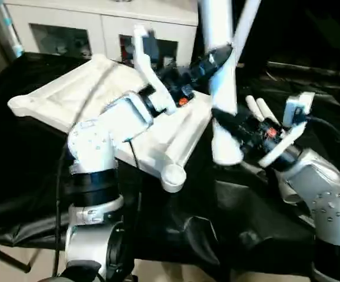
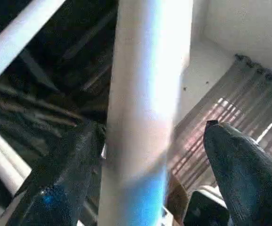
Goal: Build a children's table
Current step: Pick table leg
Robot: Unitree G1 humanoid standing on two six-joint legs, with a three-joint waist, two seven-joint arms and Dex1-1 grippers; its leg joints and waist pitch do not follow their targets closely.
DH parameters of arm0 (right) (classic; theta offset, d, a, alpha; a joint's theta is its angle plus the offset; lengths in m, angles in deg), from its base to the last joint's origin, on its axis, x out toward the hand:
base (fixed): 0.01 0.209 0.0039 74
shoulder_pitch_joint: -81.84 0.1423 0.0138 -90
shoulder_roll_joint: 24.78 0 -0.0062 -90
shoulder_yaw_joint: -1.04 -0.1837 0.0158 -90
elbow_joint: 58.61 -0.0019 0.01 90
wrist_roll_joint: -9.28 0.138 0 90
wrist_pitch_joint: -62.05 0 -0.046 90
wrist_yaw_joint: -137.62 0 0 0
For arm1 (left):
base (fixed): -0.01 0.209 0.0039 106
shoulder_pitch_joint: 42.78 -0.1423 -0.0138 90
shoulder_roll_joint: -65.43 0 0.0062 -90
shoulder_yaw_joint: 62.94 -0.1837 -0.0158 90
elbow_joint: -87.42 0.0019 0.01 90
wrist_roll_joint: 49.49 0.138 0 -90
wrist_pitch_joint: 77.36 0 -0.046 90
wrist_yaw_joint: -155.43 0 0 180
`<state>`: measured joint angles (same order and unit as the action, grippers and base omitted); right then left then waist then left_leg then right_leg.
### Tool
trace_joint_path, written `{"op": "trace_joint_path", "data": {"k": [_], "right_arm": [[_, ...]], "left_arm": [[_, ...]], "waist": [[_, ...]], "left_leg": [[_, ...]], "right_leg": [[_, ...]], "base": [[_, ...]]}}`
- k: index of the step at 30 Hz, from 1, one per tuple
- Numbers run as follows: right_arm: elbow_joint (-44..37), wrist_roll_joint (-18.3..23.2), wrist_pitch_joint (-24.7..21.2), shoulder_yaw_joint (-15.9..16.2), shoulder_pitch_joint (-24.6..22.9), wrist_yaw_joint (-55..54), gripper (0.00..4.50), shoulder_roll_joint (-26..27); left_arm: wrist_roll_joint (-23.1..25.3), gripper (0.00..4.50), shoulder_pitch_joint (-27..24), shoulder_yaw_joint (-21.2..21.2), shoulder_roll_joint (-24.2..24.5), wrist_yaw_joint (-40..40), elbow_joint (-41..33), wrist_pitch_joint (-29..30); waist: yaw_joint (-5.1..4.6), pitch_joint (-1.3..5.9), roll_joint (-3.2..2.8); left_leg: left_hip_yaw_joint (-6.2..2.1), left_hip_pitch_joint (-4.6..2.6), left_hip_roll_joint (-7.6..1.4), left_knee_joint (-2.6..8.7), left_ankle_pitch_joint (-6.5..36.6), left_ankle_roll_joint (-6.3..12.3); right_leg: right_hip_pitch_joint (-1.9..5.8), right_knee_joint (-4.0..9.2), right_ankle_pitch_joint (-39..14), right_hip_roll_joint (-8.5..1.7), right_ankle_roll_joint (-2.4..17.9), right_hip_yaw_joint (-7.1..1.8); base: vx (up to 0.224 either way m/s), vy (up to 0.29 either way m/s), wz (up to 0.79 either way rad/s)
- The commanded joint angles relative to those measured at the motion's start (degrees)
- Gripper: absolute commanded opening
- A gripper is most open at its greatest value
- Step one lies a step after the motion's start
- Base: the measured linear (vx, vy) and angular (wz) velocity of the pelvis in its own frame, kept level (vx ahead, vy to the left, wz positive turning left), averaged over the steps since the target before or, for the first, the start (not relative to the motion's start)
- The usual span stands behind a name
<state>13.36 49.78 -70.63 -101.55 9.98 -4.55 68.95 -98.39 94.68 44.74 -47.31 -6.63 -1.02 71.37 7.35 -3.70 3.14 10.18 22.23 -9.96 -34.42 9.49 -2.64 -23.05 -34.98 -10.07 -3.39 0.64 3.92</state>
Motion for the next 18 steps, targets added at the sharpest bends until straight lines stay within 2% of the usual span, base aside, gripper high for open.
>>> {"op": "trace_joint_path", "data": {"k": [1,2,4,6,8,11,13,14,15,16,17,18], "right_arm": [[-0.9,1.9,-1.0,0.2,0.3,1.7,1.88,-1.6],[-0.3,2.1,-1.0,0.9,0.5,2.6,1.88,-2.3],[-0.3,2.1,-1.0,0.9,0.5,2.6,1.88,-2.3],[1.0,1.8,-0.8,1.9,1.2,3.2,1.88,-3.2],[1.1,1.9,-0.9,2.0,1.4,3.3,1.88,-3.4],[1.9,1.3,-1.0,2.8,1.7,3.6,1.88,-3.9],[3.6,-2.9,0.8,5.7,2.1,2.9,1.88,-4.9],[3.9,-3.7,1.3,6.3,2.2,2.8,1.88,-5.0],[4.9,-7.5,3.0,9.3,2.5,1.7,1.88,-5.5],[4.9,-7.6,3.0,9.4,2.6,1.6,1.88,-5.5],[5.8,-11.6,4.5,12.4,3.1,-0.3,1.88,-5.7],[5.8,-11.6,4.5,12.4,3.1,-0.3,1.88,-5.7]], "left_arm": [[1.2,3.91,1.6,-0.6,-0.7,-2.0,1.4,0.8],[1.5,3.91,1.9,-0.1,-0.8,-3.8,2.8,0.6],[1.5,3.91,1.9,-0.1,-0.8,-3.8,2.8,0.6],[1.3,3.91,2.2,0.9,0.3,-6.7,4.3,0.1],[1.0,3.91,2.3,1.2,0.6,-6.9,4.3,-0.1],[-0.1,3.51,2.6,2.3,0.7,-7.1,4.1,0.2],[0.0,3.44,2.6,2.6,0.7,-8.4,4.0,0.5],[0.2,3.21,2.5,2.6,0.7,-8.6,4.0,0.5],[0.7,3.21,2.2,2.4,0.6,-10.1,3.7,0.6],[0.7,3.13,2.2,2.4,0.6,-10.2,3.7,0.6],[0.8,3.0,1.8,2.3,0.4,-11.3,3.1,0.8],[0.8,3.0,1.8,2.3,0.4,-11.3,3.1,0.8]], "waist": [[0.24,4.12,0.57],[0.26,4.13,1.06],[0.49,4.05,0.8],[0.36,4.03,1.5],[0.45,4.09,1.38],[0.62,4.11,1.47],[0.76,4.11,0.87],[0.62,4.07,1.22],[0.89,4.05,0.28],[0.89,4.05,0.28],[0.88,4.14,0.09],[0.72,4.13,0.28]], "left_leg": [[-1.22,-0.99,-2.88,3.79,9.1,0.81],[-1.14,-1.0,-2.84,3.69,9.2,0.76],[-1.2,-1.01,-2.88,3.75,9.4,0.61],[-1.15,-1.08,-2.85,3.72,9.6,0.26],[-1.24,-1.12,-2.94,3.72,9.2,0.09],[-1.24,-1.13,-2.99,3.68,8.9,-0.08],[-1.38,-1.07,-2.99,3.77,8.9,-0.41],[-1.31,-1.01,-2.92,3.75,9.2,-0.6],[-1.44,-1.11,-2.92,3.79,9.5,-0.88],[-1.44,-1.11,-2.92,3.79,9.5,-0.88],[-1.53,-1.24,-3.03,3.84,10.0,-1.45],[-1.59,-1.12,-3.11,3.91,10.1,-1.83]], "right_leg": [[2.74,5.11,-18.2,-4.98,4.0,-2.65],[2.79,5.14,-18.3,-4.87,3.7,-2.65],[2.78,5.23,-19.2,-5.03,3.2,-2.7],[2.67,5.35,-20.2,-5.01,3.2,-2.57],[2.68,5.17,-19.9,-5.07,3.1,-2.59],[2.71,5.02,-18.4,-5.1,3.7,-2.6],[2.76,4.91,-17.2,-5.1,4.2,-2.62],[2.81,4.95,-17.0,-4.98,4.1,-2.66],[2.73,4.9,-17.2,-5.25,4.3,-2.71],[2.73,4.9,-17.2,-5.25,4.3,-2.71],[2.74,4.87,-16.4,-5.18,4.6,-2.73],[2.74,4.82,-16.0,-5.06,4.7,-2.71]], "base": [[0.0,0.0,0.0],[0.0,0.0,0.0],[0.0,0.0,0.0],[0.0,0.0,0.0],[0.0,0.0,0.0],[0.0,0.0,0.0],[0.0,0.0,0.0],[0.0,0.0,0.0],[0.0,0.0,0.0],[0.0,0.0,0.0],[0.0,0.0,0.0],[0.0,0.0,0.0]]}}
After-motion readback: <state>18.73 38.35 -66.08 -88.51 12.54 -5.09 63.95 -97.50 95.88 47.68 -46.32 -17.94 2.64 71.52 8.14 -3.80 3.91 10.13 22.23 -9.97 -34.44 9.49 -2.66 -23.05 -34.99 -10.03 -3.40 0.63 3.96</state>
